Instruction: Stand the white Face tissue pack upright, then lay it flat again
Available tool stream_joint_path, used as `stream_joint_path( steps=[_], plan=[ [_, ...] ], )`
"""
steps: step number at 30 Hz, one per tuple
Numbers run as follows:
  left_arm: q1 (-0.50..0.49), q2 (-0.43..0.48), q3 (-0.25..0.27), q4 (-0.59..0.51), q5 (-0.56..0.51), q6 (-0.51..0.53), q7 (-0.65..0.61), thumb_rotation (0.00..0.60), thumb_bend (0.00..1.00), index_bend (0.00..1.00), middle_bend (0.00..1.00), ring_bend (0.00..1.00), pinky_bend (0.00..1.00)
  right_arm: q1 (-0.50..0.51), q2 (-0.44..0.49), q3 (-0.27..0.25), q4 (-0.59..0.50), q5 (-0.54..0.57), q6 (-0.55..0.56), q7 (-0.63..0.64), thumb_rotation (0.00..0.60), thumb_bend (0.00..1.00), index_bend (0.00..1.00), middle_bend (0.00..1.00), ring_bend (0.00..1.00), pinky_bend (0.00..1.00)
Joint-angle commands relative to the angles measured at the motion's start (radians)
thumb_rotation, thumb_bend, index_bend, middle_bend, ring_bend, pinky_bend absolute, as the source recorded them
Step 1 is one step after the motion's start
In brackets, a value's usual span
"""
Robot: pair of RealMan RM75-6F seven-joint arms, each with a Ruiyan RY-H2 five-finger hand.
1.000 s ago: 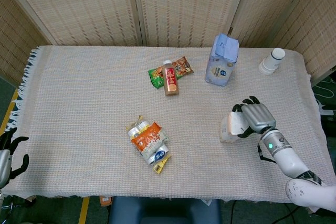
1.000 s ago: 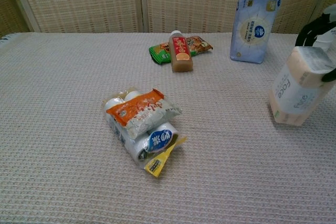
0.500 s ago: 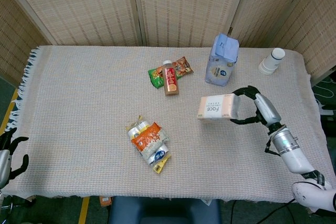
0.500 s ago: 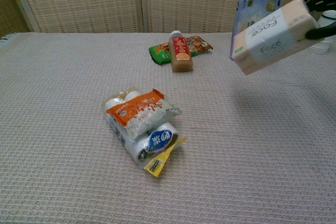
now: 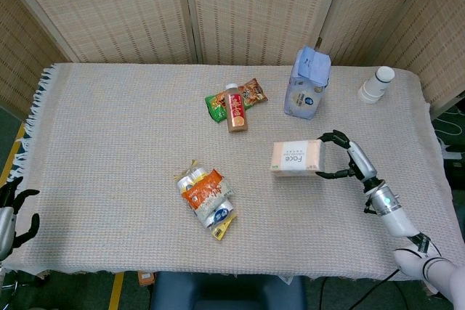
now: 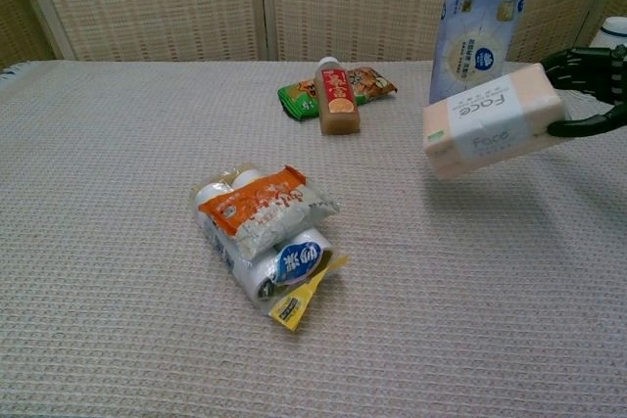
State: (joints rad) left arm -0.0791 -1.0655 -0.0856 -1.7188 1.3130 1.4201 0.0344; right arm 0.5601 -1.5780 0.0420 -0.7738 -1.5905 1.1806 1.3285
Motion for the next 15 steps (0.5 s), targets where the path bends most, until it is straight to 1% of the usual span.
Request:
stream_joint_path(
  steps=[1,3,7,11,15],
  plan=[
    [0.000,0.000,0.000,0.001,-0.001,0.000,-0.001,0.600,0.48,0.28,0.00,0.00,0.18,0.011,-0.011,-0.015,0.018,-0.018,-0.002,0.025,0.600,0.04,0.40,0.43,0.43,0.01],
    [0.000,0.000,0.000,0.002,0.000,-0.001,-0.001,0.600,0.48,0.28,0.00,0.00,0.18,0.019,-0.018,-0.019,0.034,-0.023,-0.004,0.032,0.600,0.04,0.40,0.43,0.43,0.01],
    [-0.001,0.001,0.000,0.001,-0.002,-0.004,-0.002,0.600,0.48,0.28,0.00,0.00,0.19,0.021,-0.021,-0.024,0.056,-0.021,-0.008,-0.008,0.600,0.04,0.40,0.43,0.43,0.01],
    [-0.002,-0.001,0.001,0.001,-0.001,-0.005,0.005,0.600,0.48,0.28,0.00,0.00,0.19,0.018,-0.016,-0.040,0.059,-0.022,-0.026,-0.053,0.600,0.04,0.40,0.43,0.43,0.01],
    [-0.002,-0.002,0.002,0.000,-0.002,-0.005,0.008,0.600,0.48,0.28,0.00,0.00,0.19,0.019,-0.011,-0.052,0.057,-0.018,-0.057,-0.054,0.600,0.04,0.40,0.43,0.43,0.01]
  ],
)
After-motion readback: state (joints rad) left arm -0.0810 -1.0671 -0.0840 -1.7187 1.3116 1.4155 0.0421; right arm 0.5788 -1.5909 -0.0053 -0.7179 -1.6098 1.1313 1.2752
